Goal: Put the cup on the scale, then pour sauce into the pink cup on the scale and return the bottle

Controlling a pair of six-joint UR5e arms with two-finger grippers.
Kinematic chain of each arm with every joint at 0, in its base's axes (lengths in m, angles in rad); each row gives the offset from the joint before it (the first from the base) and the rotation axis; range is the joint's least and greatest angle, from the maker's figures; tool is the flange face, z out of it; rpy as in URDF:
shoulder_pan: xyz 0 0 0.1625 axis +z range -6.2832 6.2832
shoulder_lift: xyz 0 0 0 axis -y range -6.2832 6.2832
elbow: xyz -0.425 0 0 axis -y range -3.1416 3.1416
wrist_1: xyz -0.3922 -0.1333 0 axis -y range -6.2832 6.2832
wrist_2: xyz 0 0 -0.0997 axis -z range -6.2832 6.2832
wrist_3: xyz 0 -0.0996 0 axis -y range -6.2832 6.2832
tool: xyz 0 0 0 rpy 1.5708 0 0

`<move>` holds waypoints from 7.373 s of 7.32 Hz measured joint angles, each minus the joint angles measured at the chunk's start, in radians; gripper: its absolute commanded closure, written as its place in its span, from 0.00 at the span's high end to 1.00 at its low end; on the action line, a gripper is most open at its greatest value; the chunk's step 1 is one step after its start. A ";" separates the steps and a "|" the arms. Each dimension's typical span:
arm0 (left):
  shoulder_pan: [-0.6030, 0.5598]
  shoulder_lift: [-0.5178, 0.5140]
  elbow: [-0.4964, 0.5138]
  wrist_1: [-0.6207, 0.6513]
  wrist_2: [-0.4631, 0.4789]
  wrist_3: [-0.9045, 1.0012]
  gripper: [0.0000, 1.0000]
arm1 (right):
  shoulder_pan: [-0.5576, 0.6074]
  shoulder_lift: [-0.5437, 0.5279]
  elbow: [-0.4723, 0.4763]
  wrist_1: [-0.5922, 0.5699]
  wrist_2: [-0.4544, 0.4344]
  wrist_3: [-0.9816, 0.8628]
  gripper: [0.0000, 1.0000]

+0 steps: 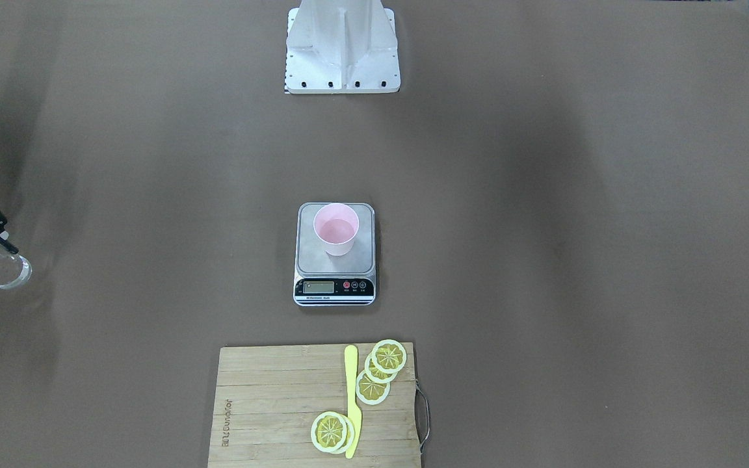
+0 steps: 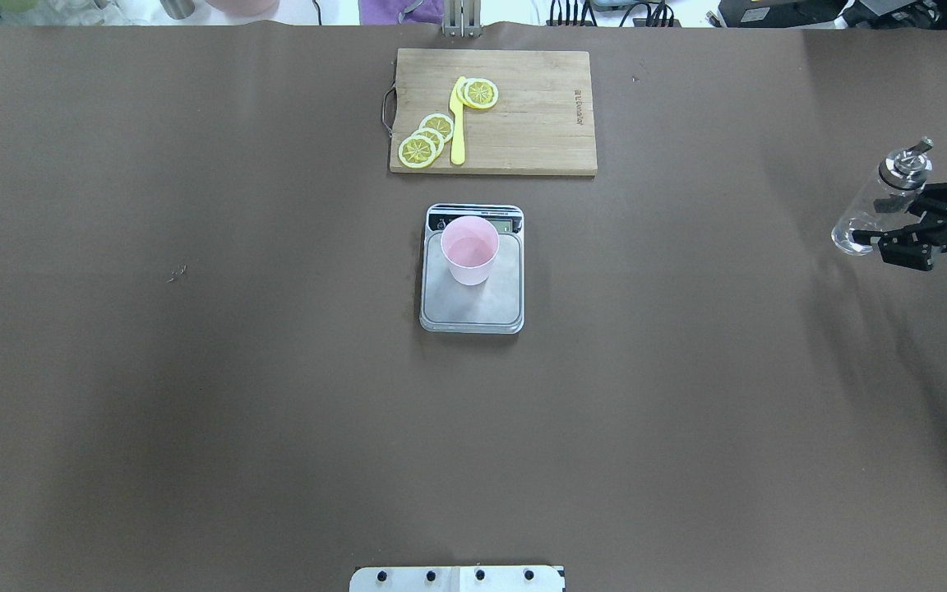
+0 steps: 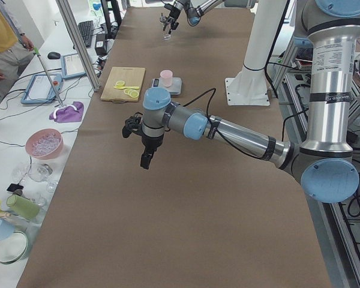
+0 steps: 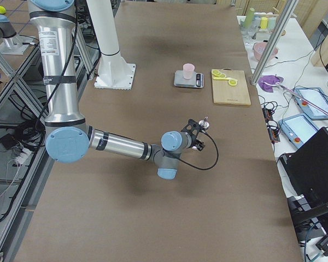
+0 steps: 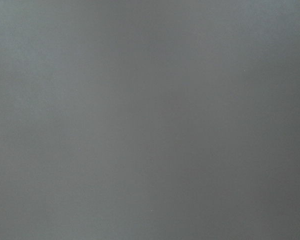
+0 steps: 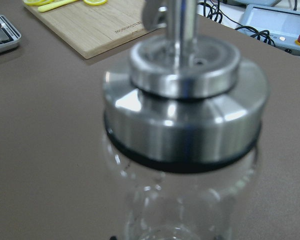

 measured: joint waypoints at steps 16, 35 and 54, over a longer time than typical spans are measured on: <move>-0.007 0.026 -0.039 0.002 0.001 -0.002 0.98 | -0.130 0.001 -0.033 0.147 0.029 0.092 0.99; -0.007 0.027 -0.049 0.004 -0.010 -0.089 0.98 | 0.231 0.091 -0.024 -0.625 0.169 0.128 1.00; -0.076 0.102 0.021 0.012 -0.233 -0.072 0.98 | 0.466 -0.358 0.578 -1.489 0.174 -0.373 1.00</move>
